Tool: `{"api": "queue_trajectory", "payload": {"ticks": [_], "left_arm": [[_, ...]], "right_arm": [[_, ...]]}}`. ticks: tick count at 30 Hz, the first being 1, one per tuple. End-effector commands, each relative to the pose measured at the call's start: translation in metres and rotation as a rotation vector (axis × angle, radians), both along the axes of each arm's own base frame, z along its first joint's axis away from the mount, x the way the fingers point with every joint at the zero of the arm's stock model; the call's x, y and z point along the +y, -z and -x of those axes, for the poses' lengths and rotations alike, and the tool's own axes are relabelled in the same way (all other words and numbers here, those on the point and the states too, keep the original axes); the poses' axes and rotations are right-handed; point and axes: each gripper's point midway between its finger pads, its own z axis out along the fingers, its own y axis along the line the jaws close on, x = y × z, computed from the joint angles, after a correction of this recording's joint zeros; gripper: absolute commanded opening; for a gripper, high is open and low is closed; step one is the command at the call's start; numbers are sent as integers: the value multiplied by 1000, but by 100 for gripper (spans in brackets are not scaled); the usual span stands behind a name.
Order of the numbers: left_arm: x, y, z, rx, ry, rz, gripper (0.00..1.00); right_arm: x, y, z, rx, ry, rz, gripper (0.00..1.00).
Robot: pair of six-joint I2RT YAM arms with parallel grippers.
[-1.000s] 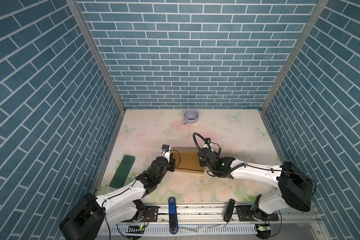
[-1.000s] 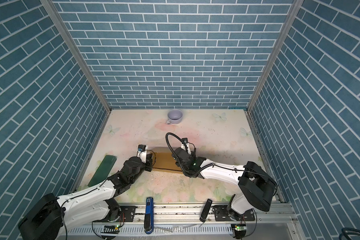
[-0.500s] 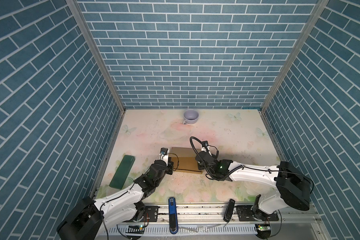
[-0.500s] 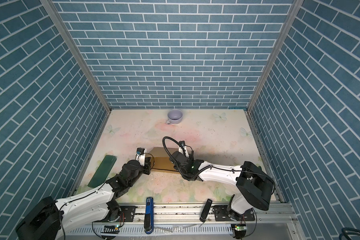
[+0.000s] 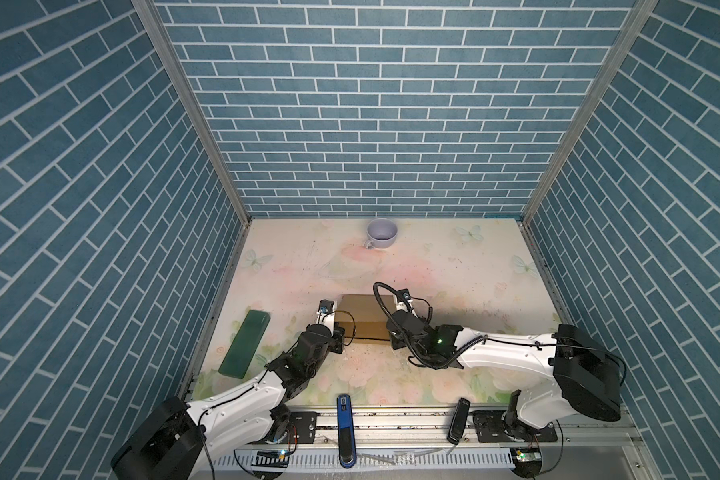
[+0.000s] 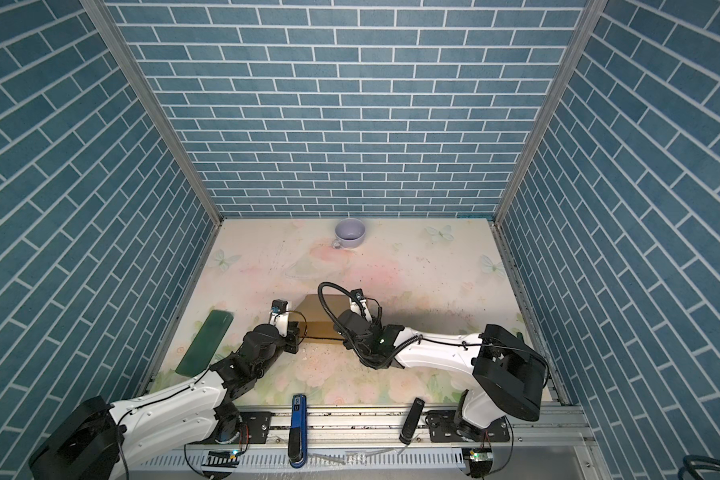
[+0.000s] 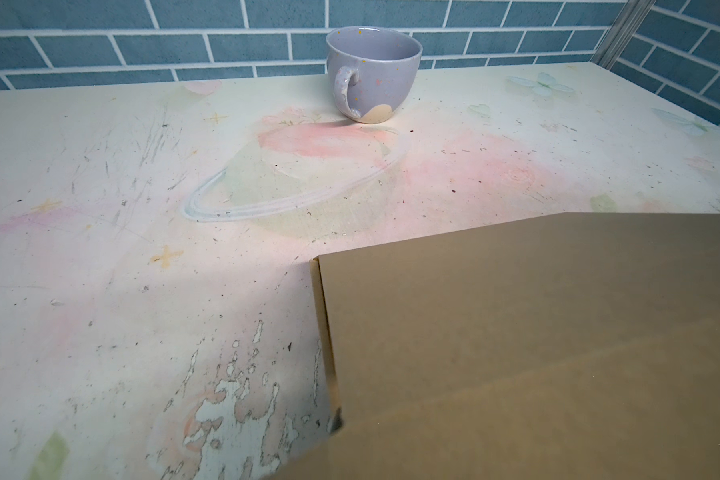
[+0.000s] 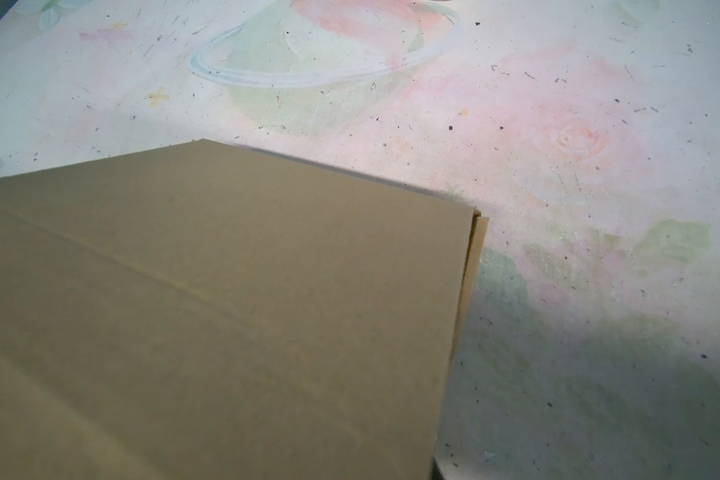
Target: Fold the paper box
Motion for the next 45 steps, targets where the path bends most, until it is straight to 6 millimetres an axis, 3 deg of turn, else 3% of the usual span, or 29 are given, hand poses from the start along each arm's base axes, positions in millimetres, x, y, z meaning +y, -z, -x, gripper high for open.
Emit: {"api": "queue_trajectory", "payload": {"ticks": [1, 12, 33, 45], "left_arm": [[-1, 17, 9, 52, 29, -30, 0], [-2, 22, 8, 59, 29, -43, 0], [-4, 27, 9, 66, 28, -61, 0], [-6, 27, 9, 70, 35, -66, 0]], "right_arm": [[-4, 10, 8, 32, 10, -2, 21], [-16, 18, 32, 84, -32, -15, 28], [-12, 16, 75, 141, -271, -73, 40], [-34, 14, 91, 151, -261, -95, 40]]}}
